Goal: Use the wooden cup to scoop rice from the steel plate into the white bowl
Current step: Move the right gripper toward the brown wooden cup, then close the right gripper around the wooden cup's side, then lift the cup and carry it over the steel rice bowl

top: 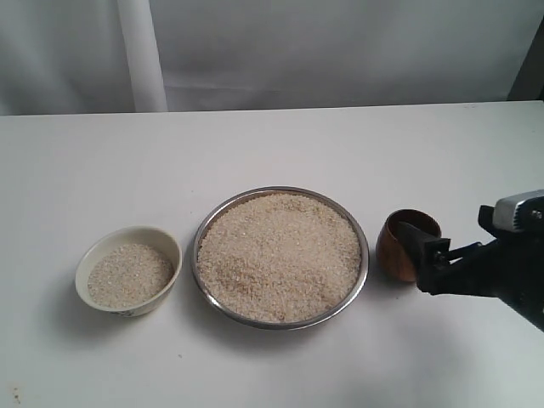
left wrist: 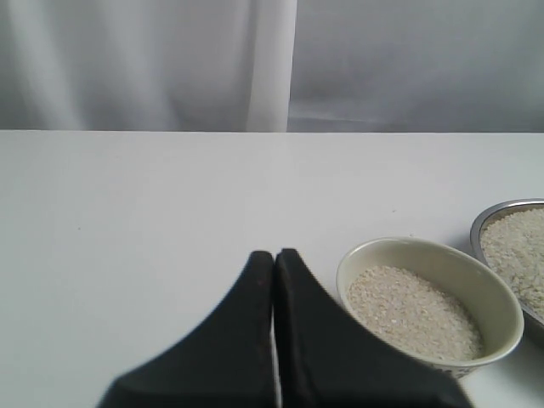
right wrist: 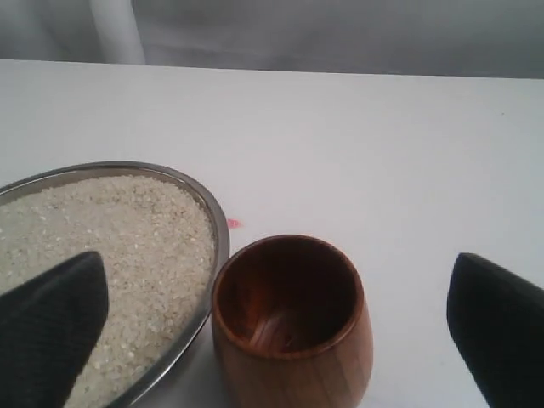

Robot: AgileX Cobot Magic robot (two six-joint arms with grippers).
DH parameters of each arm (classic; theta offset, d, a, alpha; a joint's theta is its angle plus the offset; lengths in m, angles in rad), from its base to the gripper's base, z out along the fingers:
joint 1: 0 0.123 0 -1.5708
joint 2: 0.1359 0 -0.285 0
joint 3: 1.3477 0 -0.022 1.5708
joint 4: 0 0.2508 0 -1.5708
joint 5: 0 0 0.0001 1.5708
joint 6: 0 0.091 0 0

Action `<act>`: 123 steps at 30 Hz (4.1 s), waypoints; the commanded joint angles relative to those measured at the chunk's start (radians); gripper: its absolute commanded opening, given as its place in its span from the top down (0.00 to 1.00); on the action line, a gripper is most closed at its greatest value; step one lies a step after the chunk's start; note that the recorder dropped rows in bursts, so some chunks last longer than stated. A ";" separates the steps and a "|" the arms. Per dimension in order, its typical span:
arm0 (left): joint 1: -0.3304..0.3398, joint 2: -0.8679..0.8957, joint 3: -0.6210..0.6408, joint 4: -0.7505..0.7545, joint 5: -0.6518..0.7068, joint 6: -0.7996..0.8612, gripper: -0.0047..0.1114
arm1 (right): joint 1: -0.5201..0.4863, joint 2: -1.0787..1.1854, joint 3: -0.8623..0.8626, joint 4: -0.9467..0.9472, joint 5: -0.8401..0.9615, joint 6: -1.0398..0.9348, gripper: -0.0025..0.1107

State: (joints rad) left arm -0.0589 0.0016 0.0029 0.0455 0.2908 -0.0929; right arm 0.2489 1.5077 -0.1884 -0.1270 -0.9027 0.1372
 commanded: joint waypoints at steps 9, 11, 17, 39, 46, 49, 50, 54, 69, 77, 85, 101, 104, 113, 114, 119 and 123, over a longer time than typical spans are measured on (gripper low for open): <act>-0.004 -0.002 -0.003 -0.008 -0.006 -0.003 0.96 | 0.001 0.273 -0.070 0.037 -0.199 -0.052 0.05; -0.004 -0.002 -0.003 -0.008 -0.006 -0.003 0.96 | 0.001 0.292 -0.081 0.037 -0.206 -0.052 0.05; -0.004 -0.002 -0.003 -0.008 -0.006 -0.003 0.96 | 0.001 0.348 -0.081 0.033 -0.272 -0.062 0.05; -0.004 -0.002 -0.003 -0.008 -0.006 -0.003 0.96 | 0.044 0.571 -0.201 0.107 -0.318 -0.235 0.05; -0.004 -0.002 -0.003 -0.008 -0.006 -0.003 0.96 | 0.044 0.583 -0.244 0.113 -0.318 -0.235 0.08; -0.004 -0.002 -0.003 -0.008 -0.006 -0.003 0.96 | 0.044 0.604 -0.263 0.111 -0.318 -0.235 0.09; -0.004 -0.002 -0.003 -0.008 -0.006 -0.003 0.96 | 0.044 0.611 -0.268 0.111 -0.318 -0.235 0.09; -0.004 -0.002 -0.003 -0.008 -0.006 -0.003 0.96 | 0.044 0.633 -0.268 0.113 -0.318 -0.235 0.09; -0.004 -0.002 -0.003 -0.008 -0.006 -0.003 0.96 | 0.044 0.633 -0.268 0.120 -0.318 -0.235 0.46; -0.004 -0.002 -0.003 -0.008 -0.006 -0.003 0.96 | 0.044 0.633 -0.268 0.105 -0.318 -0.235 0.74; -0.004 -0.002 -0.003 -0.008 -0.006 -0.003 0.96 | 0.044 0.578 -0.268 0.085 -0.318 -0.236 0.98; -0.004 -0.002 -0.003 -0.008 -0.006 -0.003 0.96 | 0.224 -0.109 -0.736 -0.311 1.380 -0.239 0.98; -0.004 -0.002 -0.003 -0.008 -0.006 -0.003 0.96 | 0.366 -0.039 -0.887 -0.526 1.612 -0.336 0.98; -0.004 -0.002 -0.003 -0.008 -0.006 -0.003 0.96 | 0.550 0.195 -1.050 -0.862 1.854 -0.451 0.98; -0.004 -0.002 -0.003 -0.008 -0.006 -0.003 0.96 | 0.561 0.221 -1.060 -0.886 1.866 -0.460 0.98; -0.004 -0.002 -0.003 -0.008 -0.006 -0.003 0.96 | 0.590 0.338 -1.108 -0.979 1.899 -0.475 0.98; -0.004 -0.002 -0.003 -0.008 -0.006 -0.003 0.96 | 0.590 0.422 -1.124 -1.056 1.945 -0.475 0.98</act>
State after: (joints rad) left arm -0.0589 0.0016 0.0029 0.0455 0.2908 -0.0929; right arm 0.8372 1.8875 -1.2975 -1.1131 0.9969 -0.3295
